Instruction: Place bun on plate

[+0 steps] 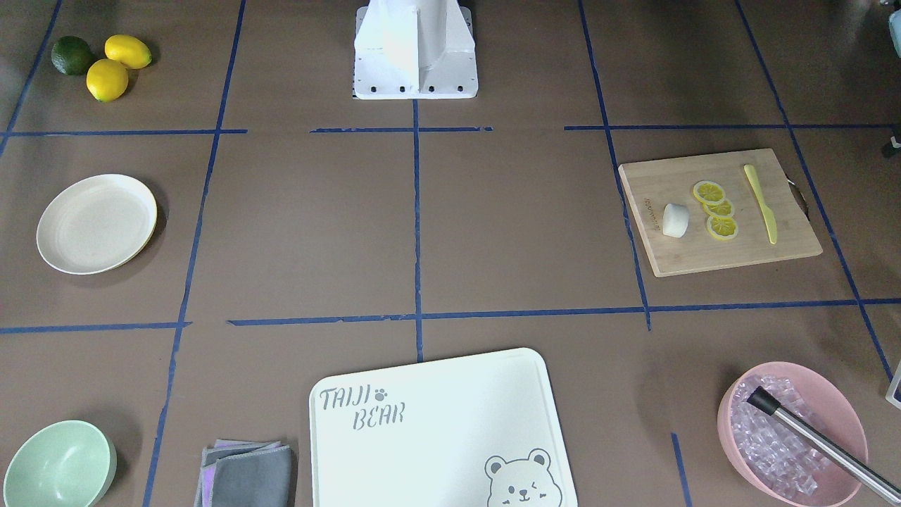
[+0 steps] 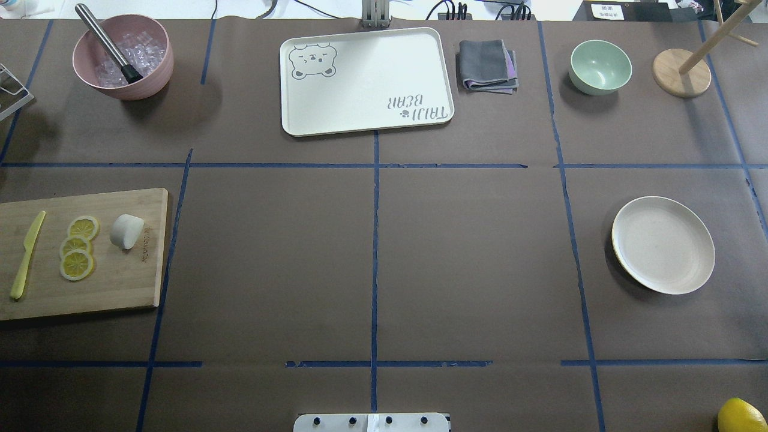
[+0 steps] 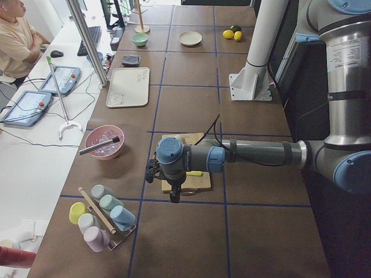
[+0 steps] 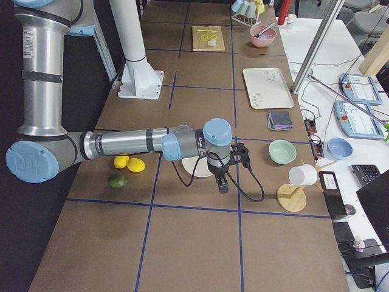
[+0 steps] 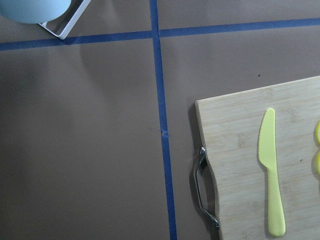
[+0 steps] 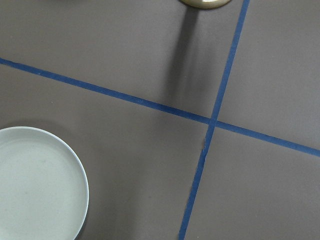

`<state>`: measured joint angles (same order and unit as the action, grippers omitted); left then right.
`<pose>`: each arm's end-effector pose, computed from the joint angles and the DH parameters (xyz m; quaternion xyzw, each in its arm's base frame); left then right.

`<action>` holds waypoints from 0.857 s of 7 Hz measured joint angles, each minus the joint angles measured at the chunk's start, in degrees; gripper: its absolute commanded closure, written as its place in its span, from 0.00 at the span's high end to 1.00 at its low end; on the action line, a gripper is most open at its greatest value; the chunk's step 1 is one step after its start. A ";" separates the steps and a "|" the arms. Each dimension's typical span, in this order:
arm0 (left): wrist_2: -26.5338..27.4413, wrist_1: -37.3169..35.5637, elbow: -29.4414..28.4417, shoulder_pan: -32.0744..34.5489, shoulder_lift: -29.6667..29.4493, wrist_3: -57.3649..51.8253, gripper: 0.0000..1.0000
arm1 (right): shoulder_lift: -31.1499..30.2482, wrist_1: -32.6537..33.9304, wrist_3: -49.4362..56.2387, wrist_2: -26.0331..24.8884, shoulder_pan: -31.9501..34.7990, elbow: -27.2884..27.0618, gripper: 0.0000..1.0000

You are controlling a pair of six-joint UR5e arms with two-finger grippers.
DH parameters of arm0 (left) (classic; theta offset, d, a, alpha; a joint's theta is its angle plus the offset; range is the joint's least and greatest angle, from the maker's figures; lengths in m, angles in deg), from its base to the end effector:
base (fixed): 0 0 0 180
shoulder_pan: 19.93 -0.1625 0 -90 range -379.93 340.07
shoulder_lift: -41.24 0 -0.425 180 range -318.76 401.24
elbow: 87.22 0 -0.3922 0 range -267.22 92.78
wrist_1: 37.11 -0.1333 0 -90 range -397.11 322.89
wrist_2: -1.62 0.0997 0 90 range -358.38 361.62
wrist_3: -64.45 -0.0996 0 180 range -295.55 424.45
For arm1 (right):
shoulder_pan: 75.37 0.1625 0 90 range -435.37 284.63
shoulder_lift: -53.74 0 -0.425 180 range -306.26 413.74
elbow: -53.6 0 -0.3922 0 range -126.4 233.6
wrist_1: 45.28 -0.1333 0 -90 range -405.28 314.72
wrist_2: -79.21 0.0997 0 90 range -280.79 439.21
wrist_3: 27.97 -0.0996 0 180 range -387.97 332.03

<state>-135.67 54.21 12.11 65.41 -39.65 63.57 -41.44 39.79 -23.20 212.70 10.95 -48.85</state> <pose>-0.0253 -0.4299 0.6455 -0.0009 0.4012 0.0496 0.9146 0.0349 -0.4666 0.5857 0.1022 -0.3674 -0.1073 0.9182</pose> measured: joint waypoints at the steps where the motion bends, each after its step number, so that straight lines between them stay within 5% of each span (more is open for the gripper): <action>1: 0.02 -0.02 0.31 0.00 0.17 0.00 1.00 | 0.07 0.05 -0.07 -0.01 -0.22 0.06 1.00; 4: 0.08 -0.07 0.83 -0.02 0.37 0.00 1.00 | 1.99 -2.31 -0.57 3.92 -1.56 4.29 1.00; 6: 0.09 -0.07 0.96 -0.02 0.33 0.04 1.00 | 2.09 -11.65 -10.35 3.06 -7.28 5.77 1.00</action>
<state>-135.58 54.14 13.07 65.39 -39.32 63.61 -39.35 28.14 -33.55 215.76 3.67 -43.08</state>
